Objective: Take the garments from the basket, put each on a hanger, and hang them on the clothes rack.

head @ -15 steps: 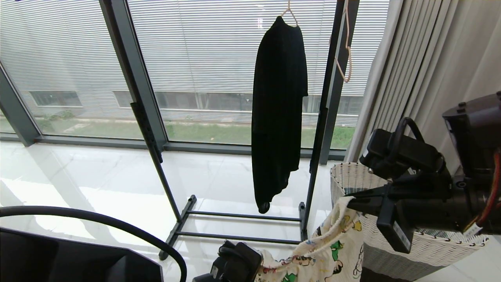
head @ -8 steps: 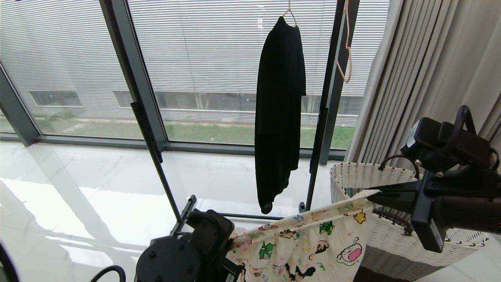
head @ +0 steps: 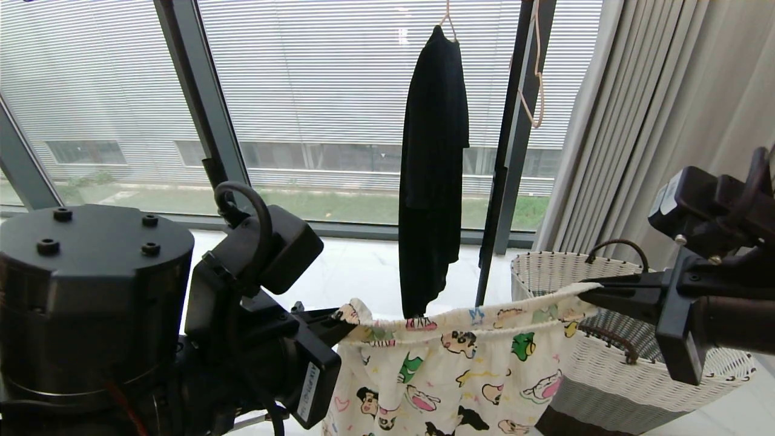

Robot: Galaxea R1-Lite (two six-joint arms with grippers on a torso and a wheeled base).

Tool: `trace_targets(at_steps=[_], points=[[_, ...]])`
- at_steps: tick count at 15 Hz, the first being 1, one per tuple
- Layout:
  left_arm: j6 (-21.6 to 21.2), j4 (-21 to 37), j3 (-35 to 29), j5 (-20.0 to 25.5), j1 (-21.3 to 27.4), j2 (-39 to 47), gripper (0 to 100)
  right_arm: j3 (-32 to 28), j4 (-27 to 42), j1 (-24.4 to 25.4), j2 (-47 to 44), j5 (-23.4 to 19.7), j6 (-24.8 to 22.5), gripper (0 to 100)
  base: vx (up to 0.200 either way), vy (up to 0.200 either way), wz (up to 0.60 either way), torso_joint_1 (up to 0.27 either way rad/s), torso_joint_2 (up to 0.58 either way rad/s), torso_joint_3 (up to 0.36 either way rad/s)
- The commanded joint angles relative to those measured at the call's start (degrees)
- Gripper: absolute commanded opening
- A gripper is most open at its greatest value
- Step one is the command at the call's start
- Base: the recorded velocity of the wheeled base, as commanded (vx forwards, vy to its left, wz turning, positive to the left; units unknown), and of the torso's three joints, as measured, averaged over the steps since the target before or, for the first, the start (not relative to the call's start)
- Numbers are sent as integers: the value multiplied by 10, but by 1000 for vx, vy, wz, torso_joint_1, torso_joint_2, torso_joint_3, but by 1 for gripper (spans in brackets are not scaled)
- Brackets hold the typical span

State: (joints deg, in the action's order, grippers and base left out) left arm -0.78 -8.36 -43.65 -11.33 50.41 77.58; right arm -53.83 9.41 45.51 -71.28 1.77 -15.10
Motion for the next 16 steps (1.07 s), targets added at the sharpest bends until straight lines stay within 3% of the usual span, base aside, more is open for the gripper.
trace_targets(at_steps=[1, 4, 6, 8, 10, 13, 14, 16], points=[[-26, -30, 15, -1, -1, -1, 0, 24, 15, 0, 38, -2, 0, 0, 0, 0, 0, 0, 0, 0], [-61, -120, 10, -1, 0, 45, 0, 63, 64, 13, 104, -4, -3, 0, 0, 0, 0, 0, 0, 0], [-121, -211, 6, 0, 0, 100, 0, 65, 115, 52, 134, -4, -22, 0, 0, 0, 0, 0, 0, 0], [-123, -249, -6, 0, 0, 127, 0, 66, 117, 61, 134, -4, -30, 0, 0, 0, 0, 0, 0, 0], [-115, -249, -7, -2, 0, 124, 0, 66, 115, 59, 127, -2, -29, 0, 0, 0, 0, 0, 0, 0], [-29, -219, -5, -8, 2, 95, 0, 59, 68, 6, 88, -4, -26, 0, 0, 0, 0, 0, 0, 0], [8, -150, -6, -8, 12, 63, 0, 44, 17, -10, 51, -4, -24, 0, 0, 0, 0, 0, 0, 0], [73, -13, -18, -8, 43, 12, 0, -19, -4, -15, -9, -4, -24, 0, 0, 0, 0, 0, 0, 0]])
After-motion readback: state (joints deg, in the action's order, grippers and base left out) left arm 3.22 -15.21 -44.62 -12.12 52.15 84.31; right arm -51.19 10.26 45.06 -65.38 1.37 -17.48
